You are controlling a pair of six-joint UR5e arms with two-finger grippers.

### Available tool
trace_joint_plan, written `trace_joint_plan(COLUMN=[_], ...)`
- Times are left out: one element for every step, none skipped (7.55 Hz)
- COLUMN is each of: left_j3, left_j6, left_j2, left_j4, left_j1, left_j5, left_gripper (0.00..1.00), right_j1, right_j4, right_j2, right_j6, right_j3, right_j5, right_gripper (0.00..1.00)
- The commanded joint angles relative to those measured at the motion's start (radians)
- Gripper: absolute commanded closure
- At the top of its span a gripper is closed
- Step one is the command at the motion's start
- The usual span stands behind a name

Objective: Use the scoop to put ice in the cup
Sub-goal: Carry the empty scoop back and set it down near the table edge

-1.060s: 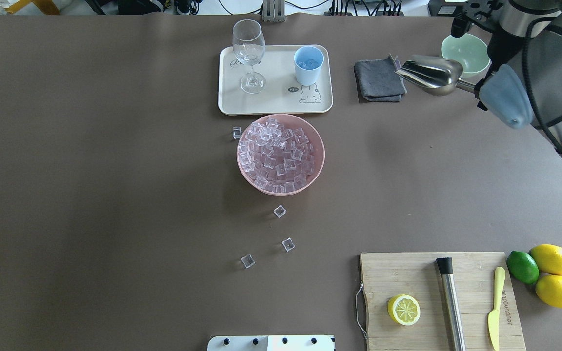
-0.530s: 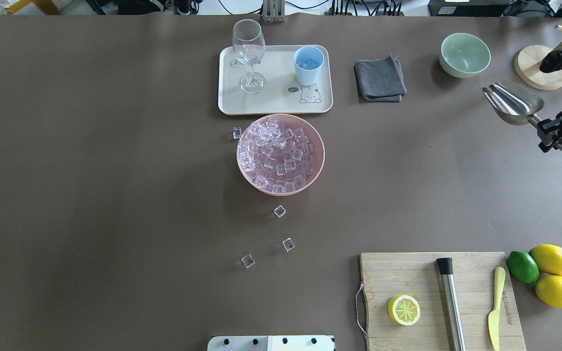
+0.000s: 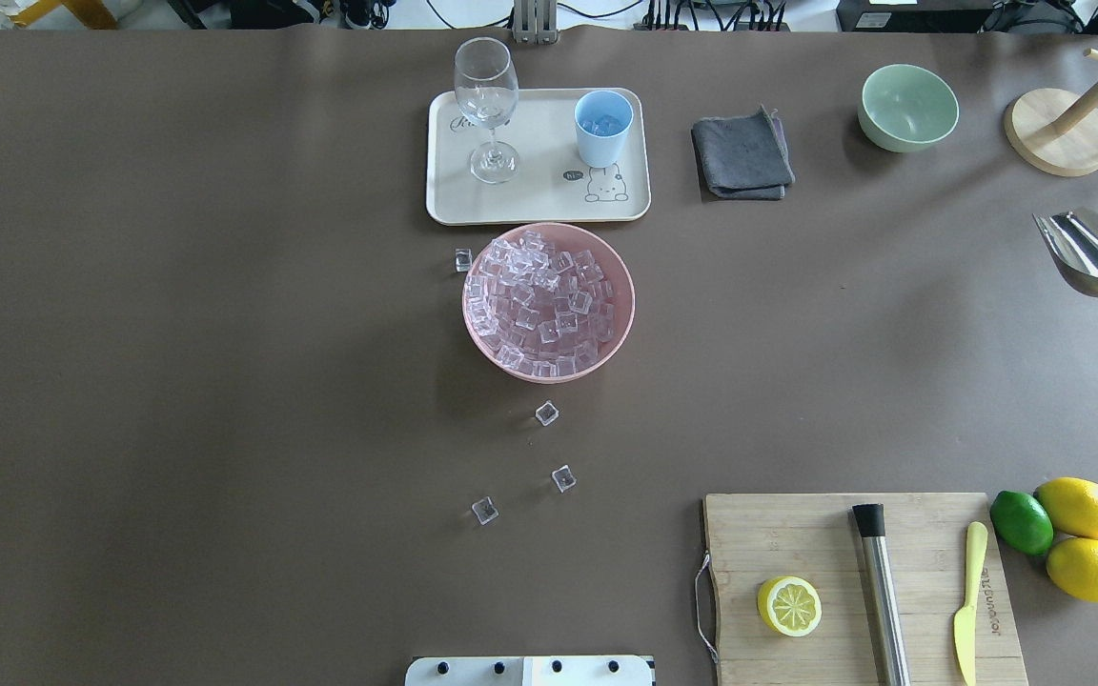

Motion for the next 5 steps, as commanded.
trace_joint_plan(left_j3=[-0.003, -0.004, -0.001, 0.002, 0.002], left_j6=[0.000, 0.000, 0.000, 0.000, 0.000], left_j2=[-0.002, -0.002, -0.002, -0.002, -0.002], left_j4=[-0.001, -0.001, -0.001, -0.001, -0.001], left_j1=[0.007, 0.007, 0.007, 0.007, 0.007], left_j5=[0.000, -0.002, -0.002, -0.003, -0.002], left_gripper=[0.00, 0.00, 0.00, 0.00, 0.00], right_j1=[0.024, 0.025, 0.030, 0.031, 0.033], right_j4=[0.210, 0.229, 0.234, 0.282, 0.307], right_j2=[-0.080, -0.092, -0.106, -0.121, -0.128], right_j6=[0.009, 0.009, 0.007, 0.009, 0.010], right_j3=[-0.130, -0.144, -0.143, -0.167, -0.181], right_j5=[0.025, 0.025, 0.025, 0.024, 0.024], right_gripper=[1.00, 1.00, 1.00, 1.00, 1.00])
